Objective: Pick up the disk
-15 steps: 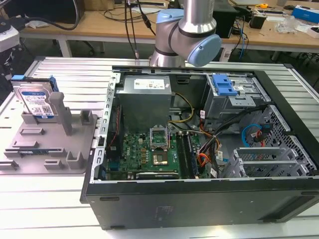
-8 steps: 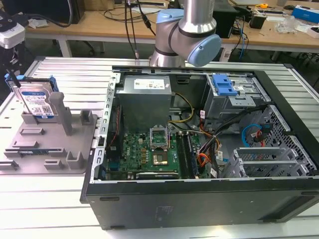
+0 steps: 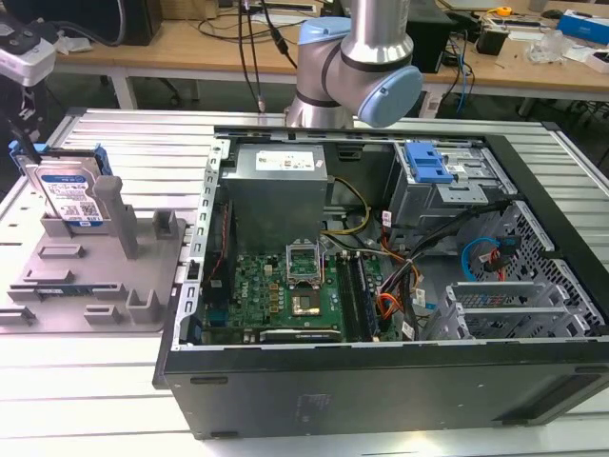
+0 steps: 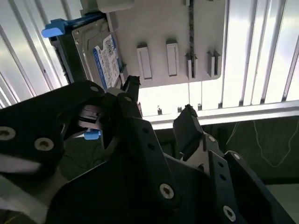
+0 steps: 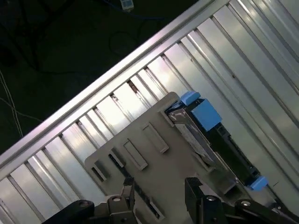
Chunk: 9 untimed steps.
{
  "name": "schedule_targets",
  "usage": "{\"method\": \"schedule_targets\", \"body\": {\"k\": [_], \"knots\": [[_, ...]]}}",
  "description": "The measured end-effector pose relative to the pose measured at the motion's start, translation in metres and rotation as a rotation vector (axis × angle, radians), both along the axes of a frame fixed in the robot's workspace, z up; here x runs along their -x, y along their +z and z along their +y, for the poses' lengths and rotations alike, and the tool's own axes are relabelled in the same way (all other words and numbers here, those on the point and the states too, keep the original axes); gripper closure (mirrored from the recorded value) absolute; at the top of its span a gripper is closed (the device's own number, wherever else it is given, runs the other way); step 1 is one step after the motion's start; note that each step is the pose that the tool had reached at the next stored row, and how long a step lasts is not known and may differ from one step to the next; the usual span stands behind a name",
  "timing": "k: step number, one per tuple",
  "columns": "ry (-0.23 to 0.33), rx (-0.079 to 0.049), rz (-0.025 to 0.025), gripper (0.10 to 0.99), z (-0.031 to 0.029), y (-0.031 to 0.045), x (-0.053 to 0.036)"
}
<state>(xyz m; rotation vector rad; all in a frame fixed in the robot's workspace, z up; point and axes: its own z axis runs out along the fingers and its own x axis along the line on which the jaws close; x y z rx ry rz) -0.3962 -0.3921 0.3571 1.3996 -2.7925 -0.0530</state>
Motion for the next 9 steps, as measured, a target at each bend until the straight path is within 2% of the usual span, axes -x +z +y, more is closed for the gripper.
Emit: {"method": "schedule_targets", "body": {"k": [1,5,7,9], "knots": [[0.030,0.000,0.0000,0.471,0.0000,0.0000,0.0000],[0.097,0.000,-0.0013,0.471,0.0000,-0.0001,0.0000],[0.164,0.000,-0.0030,0.471,0.0000,-0.0003,0.0000],[0.198,0.001,-0.0044,0.471,0.0000,-0.0005,0.0000]]}}
